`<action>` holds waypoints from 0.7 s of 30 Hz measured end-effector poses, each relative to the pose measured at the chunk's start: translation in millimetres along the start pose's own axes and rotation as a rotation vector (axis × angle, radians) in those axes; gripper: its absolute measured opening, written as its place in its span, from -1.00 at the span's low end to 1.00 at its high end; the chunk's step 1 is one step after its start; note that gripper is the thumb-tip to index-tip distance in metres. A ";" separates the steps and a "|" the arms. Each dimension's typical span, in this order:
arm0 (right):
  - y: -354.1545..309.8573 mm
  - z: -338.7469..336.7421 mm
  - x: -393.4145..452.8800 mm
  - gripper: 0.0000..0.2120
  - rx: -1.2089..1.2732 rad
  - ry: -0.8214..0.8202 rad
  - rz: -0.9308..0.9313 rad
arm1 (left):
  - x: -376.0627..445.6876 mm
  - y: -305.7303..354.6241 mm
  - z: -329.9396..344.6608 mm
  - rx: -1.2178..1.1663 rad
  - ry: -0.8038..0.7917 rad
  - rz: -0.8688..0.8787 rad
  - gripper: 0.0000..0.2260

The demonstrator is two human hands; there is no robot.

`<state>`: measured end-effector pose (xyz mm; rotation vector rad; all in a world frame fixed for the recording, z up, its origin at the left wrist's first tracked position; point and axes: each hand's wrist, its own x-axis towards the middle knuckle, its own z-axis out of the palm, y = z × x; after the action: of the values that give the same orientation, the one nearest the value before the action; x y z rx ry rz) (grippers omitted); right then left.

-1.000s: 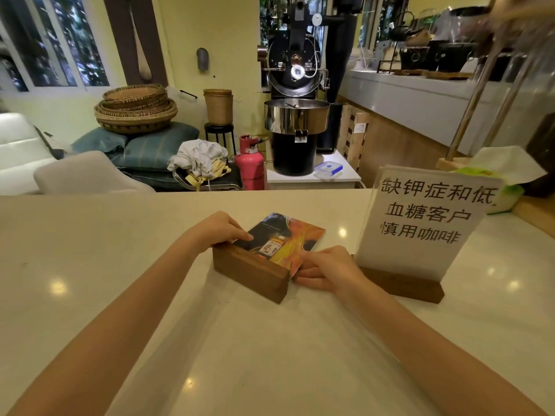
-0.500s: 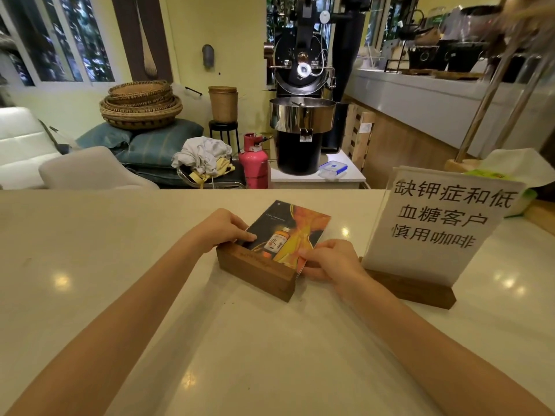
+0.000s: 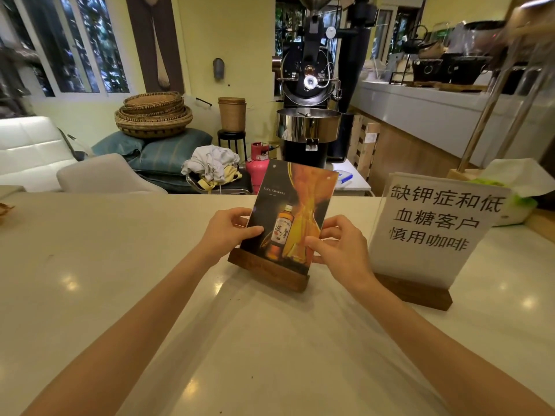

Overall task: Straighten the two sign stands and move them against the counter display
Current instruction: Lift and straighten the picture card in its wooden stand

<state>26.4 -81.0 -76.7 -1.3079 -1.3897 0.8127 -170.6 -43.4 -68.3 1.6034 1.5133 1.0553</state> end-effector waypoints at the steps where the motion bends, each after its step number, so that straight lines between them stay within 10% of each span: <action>1: -0.5 -0.8 -3.1 -0.76 0.001 -0.006 -0.024 | -3.8 -0.5 -0.2 -0.015 0.010 0.017 -0.61; 21: 2.1 5.6 -42.4 -0.73 -0.193 0.016 -0.336 | -51.9 -14.1 -1.5 0.056 0.167 0.108 -0.67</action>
<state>17.1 -120.8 -89.4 -1.1762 -1.6506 0.4492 -177.7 -93.9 -85.5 1.6867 1.5918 1.2437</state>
